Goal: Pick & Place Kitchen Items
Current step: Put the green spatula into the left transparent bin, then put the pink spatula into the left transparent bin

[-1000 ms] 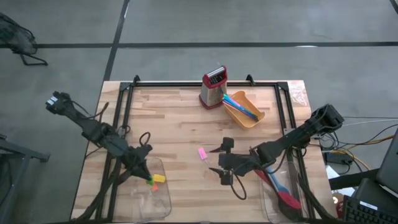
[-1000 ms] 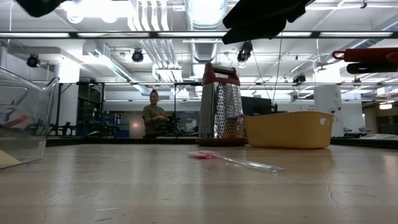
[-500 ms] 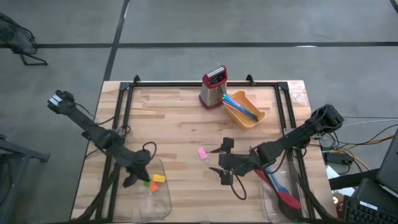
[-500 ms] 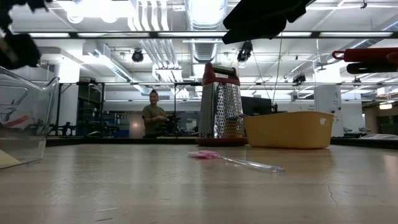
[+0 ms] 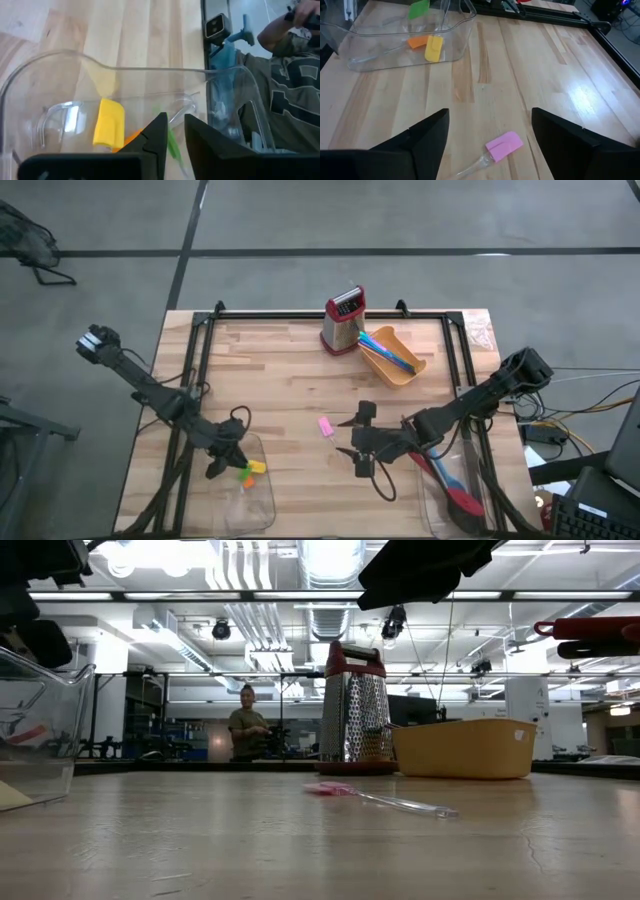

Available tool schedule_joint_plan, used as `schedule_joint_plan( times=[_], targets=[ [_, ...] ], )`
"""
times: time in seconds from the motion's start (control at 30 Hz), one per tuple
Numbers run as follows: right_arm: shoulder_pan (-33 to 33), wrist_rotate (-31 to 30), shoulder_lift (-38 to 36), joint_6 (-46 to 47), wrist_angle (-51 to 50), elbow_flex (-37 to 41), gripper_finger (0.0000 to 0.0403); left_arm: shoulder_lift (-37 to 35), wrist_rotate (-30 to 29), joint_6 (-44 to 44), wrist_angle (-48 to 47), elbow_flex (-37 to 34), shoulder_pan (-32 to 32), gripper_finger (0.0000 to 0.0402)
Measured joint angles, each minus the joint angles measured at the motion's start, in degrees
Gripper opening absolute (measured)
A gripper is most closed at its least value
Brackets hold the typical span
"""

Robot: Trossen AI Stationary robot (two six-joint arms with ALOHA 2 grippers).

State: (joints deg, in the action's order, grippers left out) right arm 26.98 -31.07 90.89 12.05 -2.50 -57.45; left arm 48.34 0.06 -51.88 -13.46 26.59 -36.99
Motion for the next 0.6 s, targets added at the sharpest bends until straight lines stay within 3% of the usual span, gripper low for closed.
schedule_joint_plan(
  times=[0.4, 0.6],
  targets=[
    [0.0, -0.02, 0.03, 1.22, 0.36, 1.06, 0.0253, -0.04, -1.06, 3.58, 0.64, 1.68, 0.0, 0.0138],
    [-0.88, -0.02, 0.03, 4.98, 2.32, 2.18, 0.0242, 0.06, -5.52, 10.88, 13.19, 1.68, 0.0, 0.0143]
  ],
)
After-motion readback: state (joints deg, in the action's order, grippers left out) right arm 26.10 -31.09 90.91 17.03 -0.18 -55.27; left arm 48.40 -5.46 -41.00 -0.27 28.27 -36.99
